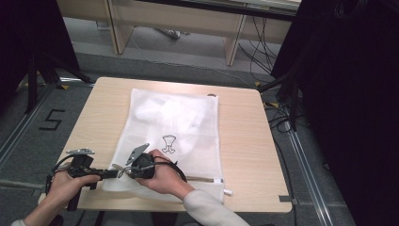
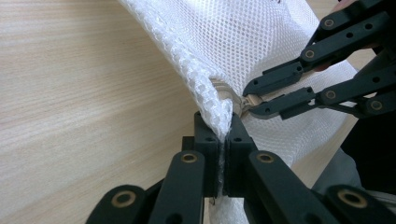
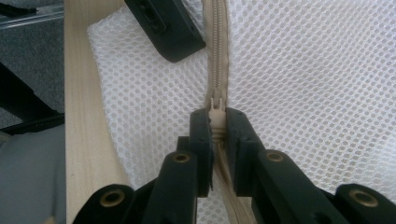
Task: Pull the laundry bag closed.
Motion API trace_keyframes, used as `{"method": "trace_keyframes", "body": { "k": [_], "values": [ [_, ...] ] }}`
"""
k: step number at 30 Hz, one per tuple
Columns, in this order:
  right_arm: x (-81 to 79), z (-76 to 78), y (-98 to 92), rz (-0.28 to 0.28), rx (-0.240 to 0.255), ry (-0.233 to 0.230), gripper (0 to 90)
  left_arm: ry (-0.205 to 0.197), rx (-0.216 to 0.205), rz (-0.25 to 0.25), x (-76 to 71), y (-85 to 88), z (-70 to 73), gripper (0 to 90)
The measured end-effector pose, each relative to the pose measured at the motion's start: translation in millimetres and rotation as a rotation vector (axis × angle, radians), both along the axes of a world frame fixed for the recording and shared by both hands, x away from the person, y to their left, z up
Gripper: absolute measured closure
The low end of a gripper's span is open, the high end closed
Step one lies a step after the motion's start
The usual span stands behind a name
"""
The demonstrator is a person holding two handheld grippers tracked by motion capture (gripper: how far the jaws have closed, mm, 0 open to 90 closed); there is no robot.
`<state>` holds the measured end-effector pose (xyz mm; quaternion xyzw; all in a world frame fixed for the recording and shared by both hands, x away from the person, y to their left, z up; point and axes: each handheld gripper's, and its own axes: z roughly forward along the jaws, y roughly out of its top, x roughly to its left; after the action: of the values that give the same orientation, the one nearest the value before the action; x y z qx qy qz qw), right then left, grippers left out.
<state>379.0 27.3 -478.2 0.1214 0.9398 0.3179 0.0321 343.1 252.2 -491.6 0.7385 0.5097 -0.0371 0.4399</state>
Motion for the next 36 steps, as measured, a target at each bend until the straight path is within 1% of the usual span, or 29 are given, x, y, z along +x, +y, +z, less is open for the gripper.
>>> {"method": "trace_keyframes", "body": {
  "k": [1,3,5,6,7,8,9,10,11,15,16,17,20,21,22,23,25,26,28,29,30,31,32,34,36],
  "values": [
    [-0.7,0.2,-0.5,0.001,-0.011,-0.007,82.9,-0.001,0.002,-0.004,0.3,1.0,0.4,86.5],
    [-0.9,-0.2,-1.1,0.000,-0.011,-0.006,82.8,-0.002,-0.002,-0.005,0.5,1.7,0.6,86.5],
    [-1.0,0.0,-5.0,-0.010,0.009,0.006,82.9,-0.002,-0.005,-0.006,0.4,0.4,0.2,86.5],
    [-0.7,1.5,-6.2,-0.004,-0.003,-0.002,82.9,-0.004,-0.003,-0.009,0.5,-0.5,0.6,86.5],
    [-0.9,1.3,-6.6,-0.006,0.003,0.000,82.9,-0.004,-0.003,-0.009,0.5,-0.5,0.6,86.5],
    [-1.2,0.9,-7.4,-0.004,-0.008,-0.003,82.8,-0.012,0.008,-0.005,0.4,0.0,1.0,86.5],
    [-1.1,0.1,-9.0,-0.009,-0.007,-0.005,82.9,-0.013,0.013,0.003,0.1,0.7,1.6,86.5],
    [-0.9,-1.0,-10.6,-0.014,-0.003,-0.001,82.9,-0.008,0.002,0.000,0.6,1.4,0.8,86.4],
    [-0.5,-0.5,-12.5,-0.012,-0.004,0.005,82.9,-0.007,0.005,-0.002,0.7,0.8,0.4,86.5],
    [-0.6,-0.2,-14.7,-0.009,0.002,0.003,82.8,-0.010,0.017,-0.004,0.4,-1.1,0.8,86.4],
    [-1.0,-0.5,-15.1,-0.013,0.011,0.005,82.8,-0.018,0.032,-0.001,0.2,-0.6,1.4,86.4],
    [-0.7,-1.3,-17.0,-0.012,0.000,-0.001,82.8,-0.022,0.039,0.010,0.0,0.3,1.9,86.4],
    [0.2,-1.6,-22.3,-0.017,-0.003,0.007,82.8,-0.022,0.035,0.011,0.2,-0.9,0.5,86.4],
    [-0.5,-1.8,-23.6,-0.023,0.004,0.014,82.8,-0.019,0.038,-0.003,0.4,-0.9,0.6,86.4],
    [-0.5,-1.3,-24.8,-0.020,0.001,0.012,82.8,-0.023,0.038,0.006,-0.2,-2.0,0.7,86.4],
    [-0.5,-1.1,-25.4,-0.016,0.005,0.004,82.8,-0.023,0.036,0.006,-0.2,-2.0,0.8,86.3],
    [-1.6,0.0,-26.4,-0.018,0.000,0.007,82.8,-0.022,0.037,0.001,0.1,-1.4,0.8,86.4],
    [-0.7,0.0,-27.3,-0.011,0.002,0.000,82.8,-0.020,0.028,0.008,0.2,-1.1,0.4,86.4],
    [-0.3,-0.4,-28.1,-0.010,0.008,0.008,82.8,-0.021,0.031,0.004,0.3,-1.0,0.4,86.3],
    [-0.5,-0.7,-28.5,-0.014,0.003,0.002,82.8,-0.023,0.037,0.009,0.2,-1.0,0.2,86.3],
    [-0.6,-0.3,-29.6,-0.015,-0.006,0.003,82.8,-0.021,0.035,0.013,0.2,-0.9,0.1,86.3],
    [-0.9,-1.5,-30.0,-0.020,0.001,0.006,82.8,-0.022,0.036,0.019,-0.1,-0.8,0.0,86.3],
    [0.1,-1.6,-31.2,-0.013,-0.007,0.001,82.8,-0.025,0.034,0.021,0.0,-1.0,-0.5,86.3],
    [-0.1,-2.5,-33.3,-0.023,-0.001,0.011,82.8,-0.020,0.041,0.003,0.4,-0.8,-0.3,86.3],
    [-0.3,-2.6,-33.2,-0.012,0.001,0.001,82.8,-0.033,0.041,0.021,-0.3,-2.4,-1.0,86.3]
  ]
}}
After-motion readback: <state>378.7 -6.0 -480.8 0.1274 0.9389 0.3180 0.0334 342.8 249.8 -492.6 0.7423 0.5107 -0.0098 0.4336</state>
